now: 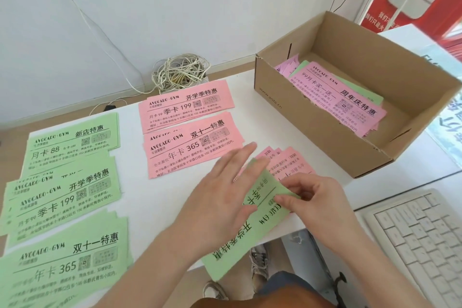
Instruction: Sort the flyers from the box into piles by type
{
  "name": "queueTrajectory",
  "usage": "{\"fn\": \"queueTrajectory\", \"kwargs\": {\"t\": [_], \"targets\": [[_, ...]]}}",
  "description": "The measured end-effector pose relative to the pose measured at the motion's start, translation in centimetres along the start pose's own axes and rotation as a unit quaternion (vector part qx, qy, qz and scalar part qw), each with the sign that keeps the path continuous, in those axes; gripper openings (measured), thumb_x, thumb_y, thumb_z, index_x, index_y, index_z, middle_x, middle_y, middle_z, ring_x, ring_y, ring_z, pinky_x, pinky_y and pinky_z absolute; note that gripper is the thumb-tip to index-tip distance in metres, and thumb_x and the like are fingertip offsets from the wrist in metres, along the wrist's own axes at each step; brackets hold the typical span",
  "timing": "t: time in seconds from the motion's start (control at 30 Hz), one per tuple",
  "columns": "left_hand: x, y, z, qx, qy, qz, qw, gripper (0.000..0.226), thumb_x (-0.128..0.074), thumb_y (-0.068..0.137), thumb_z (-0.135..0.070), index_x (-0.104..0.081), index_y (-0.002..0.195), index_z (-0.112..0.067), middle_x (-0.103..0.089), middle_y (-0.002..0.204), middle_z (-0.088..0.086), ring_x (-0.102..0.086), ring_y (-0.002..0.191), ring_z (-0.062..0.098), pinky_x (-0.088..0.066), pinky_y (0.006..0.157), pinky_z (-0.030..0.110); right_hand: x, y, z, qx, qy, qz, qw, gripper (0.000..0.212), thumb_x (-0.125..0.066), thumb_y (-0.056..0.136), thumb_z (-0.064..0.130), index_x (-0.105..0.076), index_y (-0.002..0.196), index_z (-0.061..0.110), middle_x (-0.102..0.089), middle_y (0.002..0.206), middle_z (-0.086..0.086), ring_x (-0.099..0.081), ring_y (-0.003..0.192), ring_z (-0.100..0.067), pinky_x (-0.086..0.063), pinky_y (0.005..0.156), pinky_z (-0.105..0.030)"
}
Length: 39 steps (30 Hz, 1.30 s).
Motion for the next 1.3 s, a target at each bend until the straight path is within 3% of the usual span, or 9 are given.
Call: {"fn": "queueTrajectory", "kwargs": {"t": [0.1,0.17,0.23,0.4,0.6,0.8,1.07,1.2,1.3], "targets": [[2.4,1.9,-0.7,-0.074,0.077,0.000,0.994,0.041,-0.065,0.082,-0.037,-0.054,0.121,-0.027,-0.060,0.122,-0.006,-0.052,0.118,0.019,-0.034,0.103,0.036,-0.2,0.0,2.5,0.065,-0.029,0.063,0.995,0.013,-0.077,0.077,0.014,-0.075,0.080,0.026,-0.072,0.074,0.006,-0.065,0.071,-0.020,-0.054,0.067,-0.037],[4.4,2.1,-0.5,-0.029,0.008,-0.016,0.999,0.016,-0.058,0.082,-0.037,-0.065,0.093,-0.029,-0.067,0.085,-0.011,-0.063,0.083,0.014,-0.048,0.077,0.031,0.2,0.2,4.6,0.097,0.023,0.088,0.991,0.018,-0.078,0.075,0.021,-0.072,0.091,0.028,-0.071,0.077,0.002,-0.065,0.073,-0.021,-0.054,0.068,-0.037],[6.5,1.5,0.5,0.084,-0.119,-0.079,0.986,0.003,-0.065,0.082,-0.030,-0.068,0.080,-0.031,-0.068,0.073,-0.015,-0.060,0.066,0.008,-0.049,0.062,0.029,1.0,0.9,5.4,0.084,0.042,0.155,0.983,0.041,-0.077,0.073,0.021,-0.062,0.109,0.031,-0.071,0.083,0.001,-0.066,0.078,-0.014,-0.054,0.072,-0.031],[5.8,-2.2,4.0,0.332,-0.367,-0.219,0.841,0.029,-0.066,0.085,-0.003,-0.063,0.085,-0.032,-0.072,0.072,-0.016,-0.068,0.063,0.004,-0.053,0.059,0.018,1.8,2.3,3.9,0.034,-0.082,0.157,0.984,0.028,-0.067,0.086,0.007,-0.065,0.099,0.032,-0.074,0.087,0.004,-0.069,0.080,-0.009,-0.055,0.074,-0.030],[-0.3,-7.1,5.0,0.369,-0.052,-0.135,0.918,0.042,-0.057,0.092,-0.031,-0.049,0.133,-0.039,-0.065,0.097,-0.013,-0.060,0.079,0.011,-0.041,0.067,0.028,-1.2,3.8,0.7,-0.005,-0.166,0.109,0.980,0.016,-0.075,0.080,0.019,-0.068,0.079,0.034,-0.067,0.077,0.011,-0.063,0.085,-0.005,-0.052,0.072,-0.028],[-3.4,-8.3,5.9,0.296,0.124,-0.114,0.940,0.046,-0.049,0.090,-0.046,-0.065,0.117,-0.012,-0.067,0.083,-0.005,-0.063,0.065,0.017,-0.045,0.039,0.028,-2.8,4.9,0.1,-0.014,-0.215,0.114,0.970,0.021,-0.073,0.082,0.021,-0.064,0.074,0.038,-0.062,0.080,0.011,-0.063,0.079,-0.013,-0.055,0.068,-0.037],[-4.7,-8.6,5.7,0.307,0.154,-0.093,0.935,0.060,-0.039,0.087,-0.044,-0.060,0.122,0.000,-0.063,0.111,0.012,-0.056,0.095,0.028,-0.054,0.065,0.038,-3.2,4.9,-0.4,0.022,-0.339,0.119,0.933,0.011,-0.065,0.086,0.032,-0.065,0.097,0.034,-0.066,0.098,0.012,-0.060,0.095,-0.013,-0.049,0.077,-0.030],[-4.2,-8.3,5.3,0.260,0.103,-0.127,0.952,0.036,-0.062,0.084,-0.025,-0.055,0.116,-0.012,-0.055,0.121,0.011,-0.049,0.107,0.029,-0.053,0.079,0.041,-3.1,5.1,-0.7,0.013,-0.298,0.125,0.946,0.007,-0.068,0.084,0.029,-0.062,0.083,0.030,-0.066,0.091,0.011,-0.060,0.090,-0.012,-0.049,0.077,-0.033],[-3.9,-7.7,5.4,0.268,-0.007,-0.128,0.955,0.051,-0.077,0.070,-0.009,-0.045,0.106,-0.025,-0.052,0.124,0.004,-0.044,0.114,0.021,-0.051,0.087,0.041,-2.7,5.4,-0.5,0.016,-0.250,0.138,0.958,0.014,-0.072,0.081,0.025,-0.061,0.073,0.027,-0.067,0.080,0.010,-0.061,0.082,-0.010,-0.049,0.074,-0.032]]}}
Point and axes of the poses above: each hand's wrist, its own y-axis towards the middle knuckle, its own x-axis out of the back of the hand, z = x × y, the point moved 2 cm from there along y, towards the middle knuckle
